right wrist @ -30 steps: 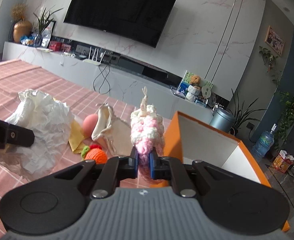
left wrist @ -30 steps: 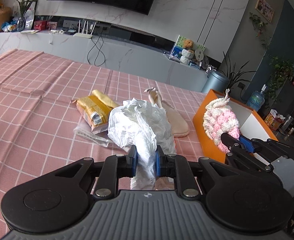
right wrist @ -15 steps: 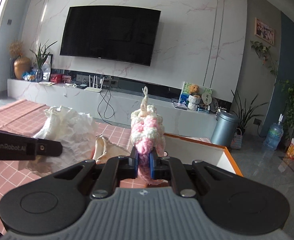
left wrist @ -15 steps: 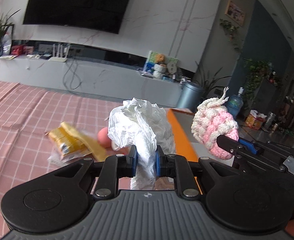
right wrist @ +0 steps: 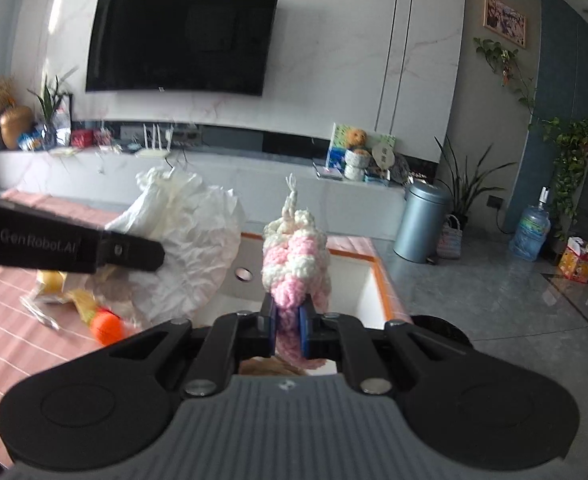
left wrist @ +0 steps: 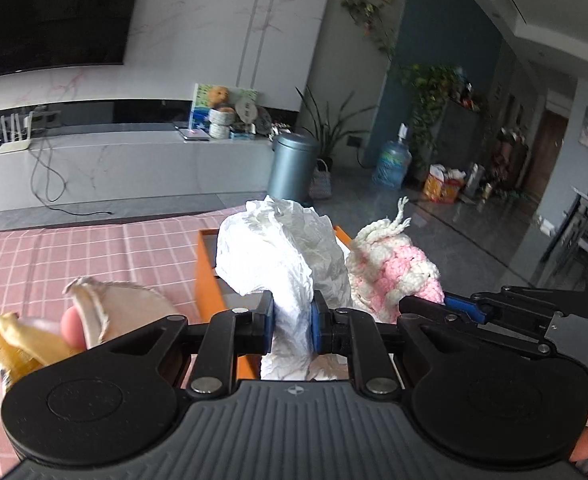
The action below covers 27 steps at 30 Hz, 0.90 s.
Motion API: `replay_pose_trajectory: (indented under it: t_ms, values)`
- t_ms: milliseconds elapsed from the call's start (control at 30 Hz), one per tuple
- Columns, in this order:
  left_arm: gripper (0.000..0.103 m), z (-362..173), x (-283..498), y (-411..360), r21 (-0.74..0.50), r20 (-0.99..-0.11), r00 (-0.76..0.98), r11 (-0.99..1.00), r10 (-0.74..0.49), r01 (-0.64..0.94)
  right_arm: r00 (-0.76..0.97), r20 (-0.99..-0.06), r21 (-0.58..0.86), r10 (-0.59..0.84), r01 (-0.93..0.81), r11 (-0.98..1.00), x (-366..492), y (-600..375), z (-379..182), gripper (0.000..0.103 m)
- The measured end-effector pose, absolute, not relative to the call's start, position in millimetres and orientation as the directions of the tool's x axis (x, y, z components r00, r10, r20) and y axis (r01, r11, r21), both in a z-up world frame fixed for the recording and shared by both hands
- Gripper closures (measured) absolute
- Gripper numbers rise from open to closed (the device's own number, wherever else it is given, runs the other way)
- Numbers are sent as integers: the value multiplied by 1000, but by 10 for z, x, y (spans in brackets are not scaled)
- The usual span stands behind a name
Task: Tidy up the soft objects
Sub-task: 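Carry both items into the orange box and open both grippers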
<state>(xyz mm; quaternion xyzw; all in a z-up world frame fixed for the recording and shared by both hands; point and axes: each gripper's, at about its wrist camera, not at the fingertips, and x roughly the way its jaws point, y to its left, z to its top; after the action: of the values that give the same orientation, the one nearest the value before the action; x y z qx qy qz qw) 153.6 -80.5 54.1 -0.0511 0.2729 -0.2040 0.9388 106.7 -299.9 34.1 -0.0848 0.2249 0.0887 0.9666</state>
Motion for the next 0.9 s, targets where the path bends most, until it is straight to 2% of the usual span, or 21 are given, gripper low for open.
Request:
replay_pose_trajectory:
  t_ms: [300, 500, 667, 900]
  values:
    - [83, 254, 2040, -1360, -91, -630, 683, 908, -370, 409, 824, -560, -222, 81, -243, 944, 1592, -3232, 126, 95]
    - [83, 73, 2302, -1582, -72, -706, 617, 902, -348, 426, 770, -636, -253, 50, -269, 929, 1945, -3351, -40, 95]
    - [81, -58, 2435, -1741, -2, -750, 587, 889, -304, 458, 731, -681, -248, 50, -294, 923, 2155, -3402, -160, 95]
    - [73, -223, 2560, -1862, 73, -793, 562, 878, -238, 474, 688, -724, -253, 45, -327, 911, 2306, -3346, -303, 95]
